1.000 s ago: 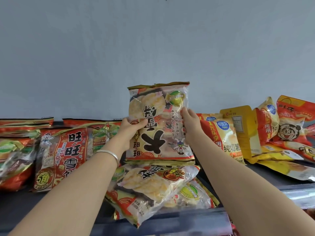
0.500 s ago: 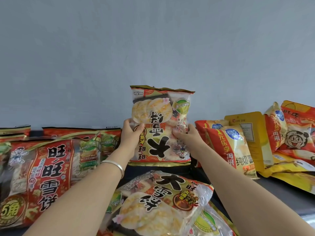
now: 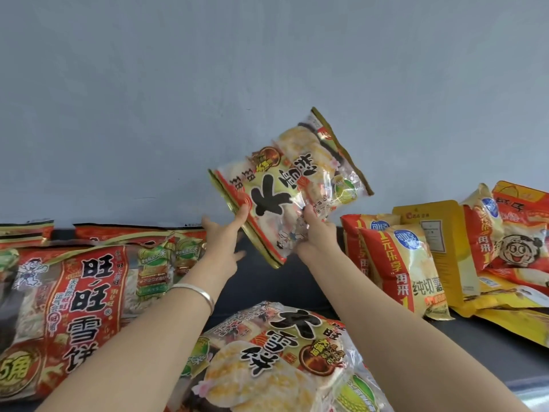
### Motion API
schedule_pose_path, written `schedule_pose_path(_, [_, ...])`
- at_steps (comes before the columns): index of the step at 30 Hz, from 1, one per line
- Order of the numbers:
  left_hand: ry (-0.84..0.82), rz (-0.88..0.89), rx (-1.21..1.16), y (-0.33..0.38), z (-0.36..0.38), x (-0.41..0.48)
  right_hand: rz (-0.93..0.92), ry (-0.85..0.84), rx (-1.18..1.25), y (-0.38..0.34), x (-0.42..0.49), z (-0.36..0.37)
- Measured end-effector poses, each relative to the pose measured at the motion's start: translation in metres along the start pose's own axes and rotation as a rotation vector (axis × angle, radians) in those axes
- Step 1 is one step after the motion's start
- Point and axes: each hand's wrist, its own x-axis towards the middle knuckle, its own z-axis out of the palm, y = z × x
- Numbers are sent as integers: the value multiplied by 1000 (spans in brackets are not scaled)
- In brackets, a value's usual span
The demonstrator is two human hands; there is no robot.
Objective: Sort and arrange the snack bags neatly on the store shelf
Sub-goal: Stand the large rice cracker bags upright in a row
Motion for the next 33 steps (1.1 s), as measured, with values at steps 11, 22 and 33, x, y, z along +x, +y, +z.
schedule_pose_path(11, [61,405,473,53,-15,-24,-486,113,-1081,-24,-42,-2])
schedule_pose_path(22, [-204,689,1367,61,3,-20,-496,-248,-1334,-50,-27,-37])
schedule_pose_path(33, [-136,249,988,-21,-31,1,-39,-114,-784,-1,25,-75])
